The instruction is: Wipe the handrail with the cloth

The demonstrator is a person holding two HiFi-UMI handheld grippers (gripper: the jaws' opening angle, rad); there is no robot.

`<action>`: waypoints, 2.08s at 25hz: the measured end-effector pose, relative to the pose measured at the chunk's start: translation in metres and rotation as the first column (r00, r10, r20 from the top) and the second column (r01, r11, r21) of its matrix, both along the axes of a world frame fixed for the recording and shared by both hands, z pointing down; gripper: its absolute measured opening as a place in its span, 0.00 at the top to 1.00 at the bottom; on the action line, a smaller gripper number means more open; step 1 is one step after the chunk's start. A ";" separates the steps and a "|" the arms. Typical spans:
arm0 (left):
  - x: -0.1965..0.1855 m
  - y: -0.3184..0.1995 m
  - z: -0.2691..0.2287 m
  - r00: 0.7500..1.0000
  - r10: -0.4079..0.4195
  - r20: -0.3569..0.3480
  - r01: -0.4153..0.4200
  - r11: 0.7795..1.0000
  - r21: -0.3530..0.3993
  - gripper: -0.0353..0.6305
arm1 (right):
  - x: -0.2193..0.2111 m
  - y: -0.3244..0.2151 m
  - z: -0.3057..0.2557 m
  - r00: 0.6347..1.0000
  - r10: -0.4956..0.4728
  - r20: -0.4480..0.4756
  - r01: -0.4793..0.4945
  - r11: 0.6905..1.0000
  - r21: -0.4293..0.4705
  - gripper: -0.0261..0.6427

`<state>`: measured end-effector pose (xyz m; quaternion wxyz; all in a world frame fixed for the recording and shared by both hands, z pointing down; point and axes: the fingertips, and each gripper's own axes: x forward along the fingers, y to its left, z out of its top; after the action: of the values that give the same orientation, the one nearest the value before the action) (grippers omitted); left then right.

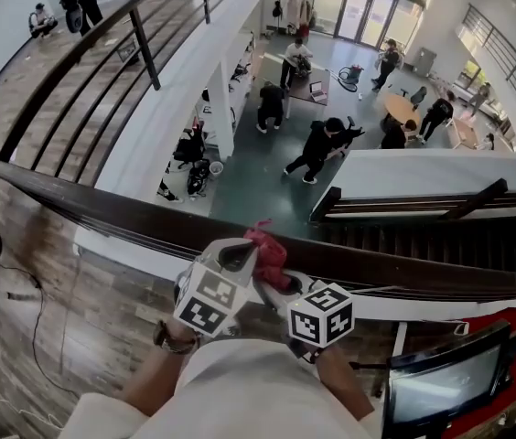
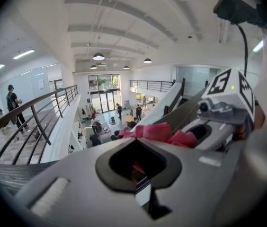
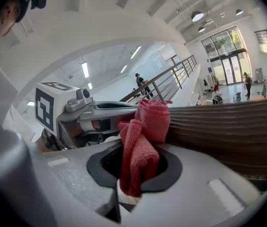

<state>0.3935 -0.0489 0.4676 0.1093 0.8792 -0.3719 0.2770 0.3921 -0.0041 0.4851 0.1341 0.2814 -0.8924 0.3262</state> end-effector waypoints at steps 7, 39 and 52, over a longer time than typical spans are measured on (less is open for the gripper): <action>-0.016 -0.005 -0.002 1.000 -0.020 -0.009 0.020 1.000 -0.003 0.94 | -0.014 -0.005 -0.002 1.000 0.000 -0.003 0.000 1.000 0.014 0.86; 0.005 0.000 0.005 1.000 -0.027 0.016 0.027 1.000 0.004 0.94 | 0.018 -0.002 -0.005 0.998 0.010 0.057 -0.013 0.999 0.049 0.87; 0.049 0.003 0.008 1.000 0.014 0.017 -0.014 1.000 -0.013 0.94 | 0.060 0.000 -0.004 0.995 0.048 0.088 -0.053 0.997 0.052 0.86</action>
<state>0.4421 -0.0464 0.4758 0.1101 0.8787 -0.3646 0.2877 0.4519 -0.0038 0.4812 0.0792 0.2932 -0.8985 0.3168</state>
